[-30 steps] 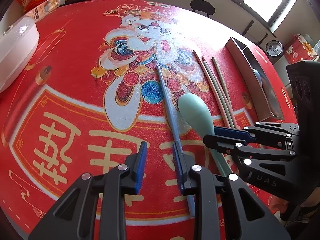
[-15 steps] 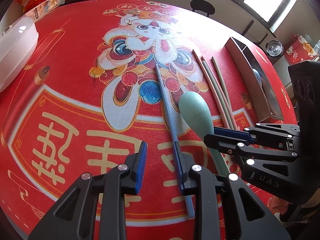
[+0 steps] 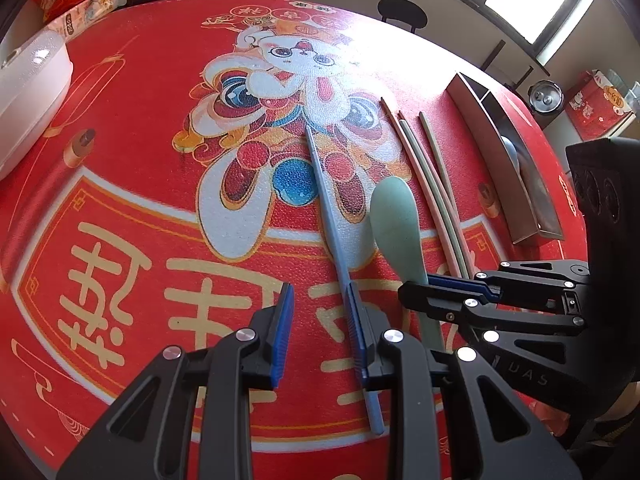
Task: Organize utensils
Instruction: 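Lift the mint green spoon with the right gripper while the left lifts the blue chopstick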
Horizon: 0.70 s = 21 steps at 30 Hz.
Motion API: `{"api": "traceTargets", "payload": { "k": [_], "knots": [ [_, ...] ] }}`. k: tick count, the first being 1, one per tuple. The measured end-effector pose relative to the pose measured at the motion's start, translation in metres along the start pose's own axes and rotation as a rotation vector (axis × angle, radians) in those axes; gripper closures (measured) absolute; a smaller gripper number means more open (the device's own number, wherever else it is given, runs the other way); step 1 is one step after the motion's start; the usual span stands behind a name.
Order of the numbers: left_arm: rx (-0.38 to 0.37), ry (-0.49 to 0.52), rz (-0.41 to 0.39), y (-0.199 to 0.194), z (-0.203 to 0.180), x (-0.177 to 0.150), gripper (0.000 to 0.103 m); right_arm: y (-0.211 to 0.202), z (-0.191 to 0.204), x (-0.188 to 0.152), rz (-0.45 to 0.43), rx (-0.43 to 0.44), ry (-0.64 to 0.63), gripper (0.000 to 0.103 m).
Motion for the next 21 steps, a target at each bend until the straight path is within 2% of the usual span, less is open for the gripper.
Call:
{"api": "traceTargets", "payload": {
  "k": [6,11,21],
  "knots": [
    [-0.009,0.032,0.011,0.006,-0.012,0.001,0.077,-0.005,-0.006,-0.002,-0.021,0.01,0.018,0.097],
    [-0.016,0.018,0.014,0.011,-0.013,0.003,0.077,-0.011,-0.01,-0.003,-0.042,0.015,0.026,0.097],
    [-0.01,0.023,-0.014,0.013,-0.017,0.006,0.079,-0.019,-0.019,-0.007,-0.065,0.034,0.049,0.097]
  ]
}}
Point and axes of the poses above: each gripper's, at about its wrist camera, not at the fingertips, and y roughly the way its jaws point, z to its left, x to its top, the point moved 9 cm from there along y, roughly the way its jaws point, and after that the axes turned 2 degrees about x, right-handed, at the moved point
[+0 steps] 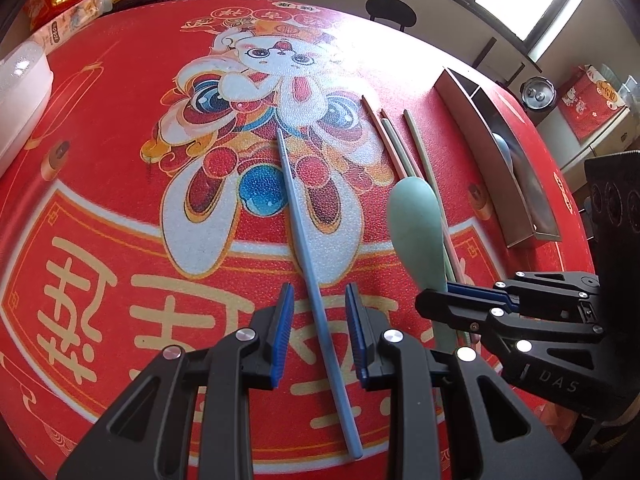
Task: Organize utensils
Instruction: 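Lift the mint green spoon with the right gripper while the left lifts the blue chopstick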
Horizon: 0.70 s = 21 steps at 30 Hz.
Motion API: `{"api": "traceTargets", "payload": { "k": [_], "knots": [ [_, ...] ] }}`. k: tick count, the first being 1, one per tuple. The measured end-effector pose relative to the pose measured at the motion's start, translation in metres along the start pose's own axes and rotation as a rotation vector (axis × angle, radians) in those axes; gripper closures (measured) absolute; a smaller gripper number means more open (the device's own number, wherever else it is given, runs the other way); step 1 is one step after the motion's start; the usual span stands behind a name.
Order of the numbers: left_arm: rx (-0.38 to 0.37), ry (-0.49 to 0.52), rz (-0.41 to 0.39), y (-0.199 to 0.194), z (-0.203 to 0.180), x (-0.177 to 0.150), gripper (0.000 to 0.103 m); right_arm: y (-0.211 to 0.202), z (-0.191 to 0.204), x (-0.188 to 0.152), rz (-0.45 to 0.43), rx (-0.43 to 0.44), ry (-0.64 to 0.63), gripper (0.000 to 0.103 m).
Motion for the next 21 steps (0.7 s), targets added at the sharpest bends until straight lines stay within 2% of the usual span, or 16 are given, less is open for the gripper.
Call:
{"api": "traceTargets", "payload": {
  "k": [5,14,21],
  "knots": [
    [0.016,-0.006,0.003,0.0,0.002,0.0,0.083,-0.004,-0.001,0.001,-0.013,0.002,-0.001,0.097],
    [0.086,0.061,-0.011,0.007,-0.002,0.01,0.09,-0.012,-0.006,0.002,-0.031,-0.012,0.005,0.097],
    [0.143,0.09,-0.028,0.007,-0.006,0.008,0.09,-0.018,-0.013,0.002,-0.053,-0.017,0.031,0.097]
  ]
}}
Point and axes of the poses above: each gripper's, at about its wrist camera, not at the fingertips, and y roughly the way its jaws point, z to its left, x to its top, the point moved 9 cm from there along y, roughly the way its jaws point, and after that the axes turned 2 degrees about x, right-handed, at the moved point
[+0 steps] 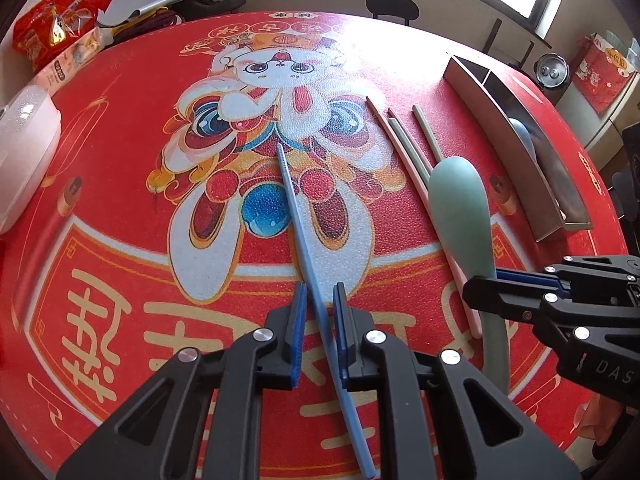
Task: Organize utensils
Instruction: 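Lift the mint green spoon with the right gripper while the left lifts the blue chopstick, then carry the mint green spoon and blue chopstick over the steel tray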
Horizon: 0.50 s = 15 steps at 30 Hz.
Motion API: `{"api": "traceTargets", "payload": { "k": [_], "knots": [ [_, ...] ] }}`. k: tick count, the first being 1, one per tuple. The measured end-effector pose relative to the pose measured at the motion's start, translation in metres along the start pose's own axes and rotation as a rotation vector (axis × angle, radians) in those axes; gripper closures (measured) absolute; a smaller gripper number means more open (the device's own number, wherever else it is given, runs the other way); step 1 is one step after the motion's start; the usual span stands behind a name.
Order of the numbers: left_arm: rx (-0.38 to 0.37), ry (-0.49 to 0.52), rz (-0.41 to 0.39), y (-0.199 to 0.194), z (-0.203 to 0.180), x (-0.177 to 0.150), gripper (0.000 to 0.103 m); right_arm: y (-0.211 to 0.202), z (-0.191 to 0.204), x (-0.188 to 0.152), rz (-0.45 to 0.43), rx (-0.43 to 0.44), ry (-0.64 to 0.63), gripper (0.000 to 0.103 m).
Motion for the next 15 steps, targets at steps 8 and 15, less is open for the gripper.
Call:
{"api": "traceTargets", "payload": {
  "k": [8,15],
  "knots": [
    [-0.017,-0.038,-0.002,0.0,0.006,0.001,0.098,-0.005,-0.003,-0.001,-0.013,-0.001,0.013,0.097],
    [-0.068,-0.104,-0.014,-0.014,0.008,0.011,0.098,-0.016,-0.006,0.005,-0.046,0.007,0.031,0.097]
  ]
}}
Point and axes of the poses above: each gripper's, at about its wrist camera, not at the fingertips, and y roughly the way its jaws point, z to its left, x to its top, the point moved 9 cm from there along y, roughly the way its jaws point, and after that the axes turned 2 degrees about x, right-handed, at the moved point
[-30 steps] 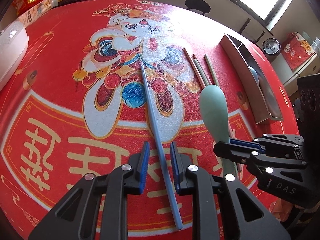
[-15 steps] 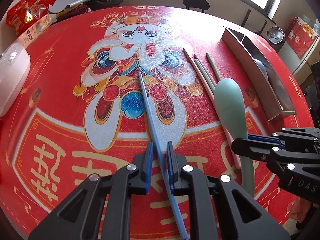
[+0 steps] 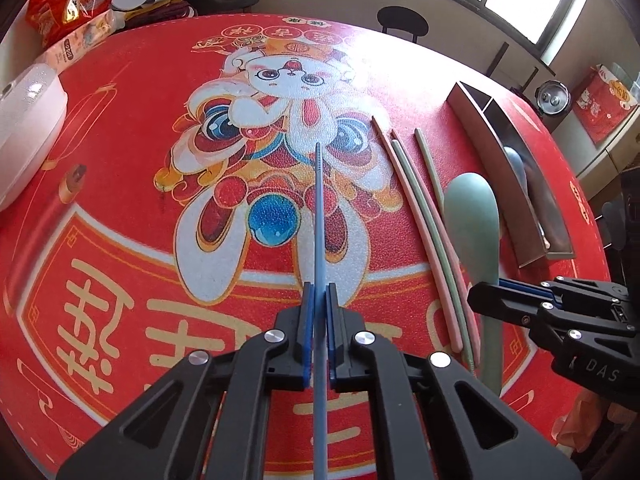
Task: Organize utensils
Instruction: 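Carry the mint green spoon and blue chopstick over the steel tray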
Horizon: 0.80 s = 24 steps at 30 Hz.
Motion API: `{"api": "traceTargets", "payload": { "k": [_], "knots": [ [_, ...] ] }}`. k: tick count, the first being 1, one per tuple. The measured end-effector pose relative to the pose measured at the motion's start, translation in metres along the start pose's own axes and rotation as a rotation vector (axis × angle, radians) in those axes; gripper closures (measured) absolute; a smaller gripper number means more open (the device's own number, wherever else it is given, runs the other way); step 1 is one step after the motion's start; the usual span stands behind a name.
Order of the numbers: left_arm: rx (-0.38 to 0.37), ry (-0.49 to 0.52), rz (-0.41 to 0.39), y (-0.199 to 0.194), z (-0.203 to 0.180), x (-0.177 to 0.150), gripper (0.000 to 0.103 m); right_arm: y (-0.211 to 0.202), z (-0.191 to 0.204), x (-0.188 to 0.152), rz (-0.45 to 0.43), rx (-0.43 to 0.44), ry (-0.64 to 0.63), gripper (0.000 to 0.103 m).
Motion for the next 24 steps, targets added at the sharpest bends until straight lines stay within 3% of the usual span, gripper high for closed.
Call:
{"api": "traceTargets", "payload": {
  "k": [6,13,24],
  "knots": [
    [-0.059,-0.039,-0.037,-0.019,-0.016,0.023,0.098,-0.019,-0.011,0.014,-0.062,-0.002,0.034,0.097],
    [-0.156,-0.047,-0.05,-0.022,-0.067,0.056,0.098,-0.056,-0.042,0.036,-0.134,-0.038,0.052,0.097],
    [-0.292,-0.053,-0.048,0.005,-0.179,0.109,0.098,-0.094,-0.145,0.063,-0.134,-0.143,0.119,0.097]
  ]
}}
Point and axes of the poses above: each gripper's, at about its wrist camera, not at the fingertips, and y roughly the way its jaws point, z to its left, x to its top, the point moved 9 cm from there along y, roughly the way its jaws point, and after that the axes turned 2 degrees about x, right-handed, at the moved point
